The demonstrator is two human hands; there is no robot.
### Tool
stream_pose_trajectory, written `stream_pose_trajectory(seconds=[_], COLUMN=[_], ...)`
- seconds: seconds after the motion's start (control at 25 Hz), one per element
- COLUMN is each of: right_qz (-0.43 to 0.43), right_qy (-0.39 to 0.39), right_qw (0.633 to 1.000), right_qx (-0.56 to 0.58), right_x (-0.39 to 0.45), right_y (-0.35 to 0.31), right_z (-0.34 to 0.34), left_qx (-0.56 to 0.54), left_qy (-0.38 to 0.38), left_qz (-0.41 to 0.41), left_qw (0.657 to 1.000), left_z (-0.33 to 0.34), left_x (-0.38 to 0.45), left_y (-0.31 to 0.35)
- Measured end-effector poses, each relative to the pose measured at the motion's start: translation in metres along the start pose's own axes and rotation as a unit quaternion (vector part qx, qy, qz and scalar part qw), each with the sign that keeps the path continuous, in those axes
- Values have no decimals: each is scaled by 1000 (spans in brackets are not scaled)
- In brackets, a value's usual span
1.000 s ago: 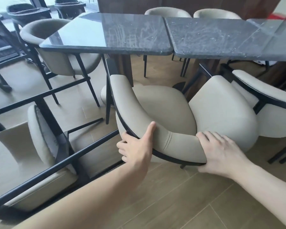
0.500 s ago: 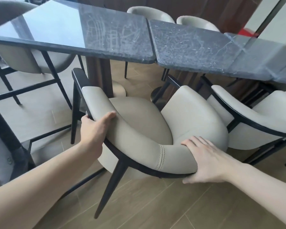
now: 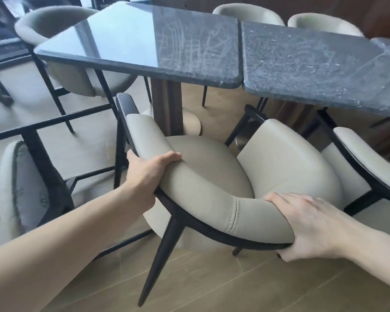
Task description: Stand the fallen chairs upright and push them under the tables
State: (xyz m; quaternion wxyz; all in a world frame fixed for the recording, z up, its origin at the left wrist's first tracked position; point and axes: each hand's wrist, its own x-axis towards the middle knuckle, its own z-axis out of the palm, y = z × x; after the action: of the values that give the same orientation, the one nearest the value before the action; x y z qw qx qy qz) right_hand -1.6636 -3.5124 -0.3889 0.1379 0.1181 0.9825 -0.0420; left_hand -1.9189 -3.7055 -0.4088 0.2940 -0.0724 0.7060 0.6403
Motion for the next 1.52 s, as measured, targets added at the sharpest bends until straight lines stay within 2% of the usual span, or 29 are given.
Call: stream_pose_trajectory(seconds=[0.08, 0.28, 0.6, 0.84, 0.96, 1.08, 1.2, 1.32, 1.4, 1.52], right_qz=[6, 66, 145, 110, 102, 110, 40, -36, -34, -19], right_qy=[4, -42, -40, -16, -2, 42, 91, 77, 55, -27], right_qw=[1000, 996, 987, 993, 993, 989, 994, 996, 997, 999], right_qx=[-19, -37, -55, -39, -54, -88, -37, -15, -43, -30], right_x=[3, 2, 25, 49, 63, 63, 54, 36, 24, 17], right_y=[-5, -28, -41, -82, -95, -98, -83, -30, 9, 40], right_z=[-2, 0, -8, 10, 19, 26, 36, 44, 47, 48], left_qx=[14, 56, 101, 107, 113, 216, 241, 288, 312, 335], left_qy=[-3, -67, -153, -163, -136, -20, 33, 56, 84, 96], left_qz=[6, 6, 40, 10, 24, 98, 111, 133, 127, 129], left_qw=[1000, 996, 982, 981, 984, 971, 964, 947, 938, 928], left_z=[1, 11, 39, -8, -23, -23, -22, -23, -20, -13], left_x=[7, 29, 72, 94, 107, 116, 118, 116, 103, 75], left_y=[3, 13, 38, 25, 22, 21, 18, 20, 10, -24])
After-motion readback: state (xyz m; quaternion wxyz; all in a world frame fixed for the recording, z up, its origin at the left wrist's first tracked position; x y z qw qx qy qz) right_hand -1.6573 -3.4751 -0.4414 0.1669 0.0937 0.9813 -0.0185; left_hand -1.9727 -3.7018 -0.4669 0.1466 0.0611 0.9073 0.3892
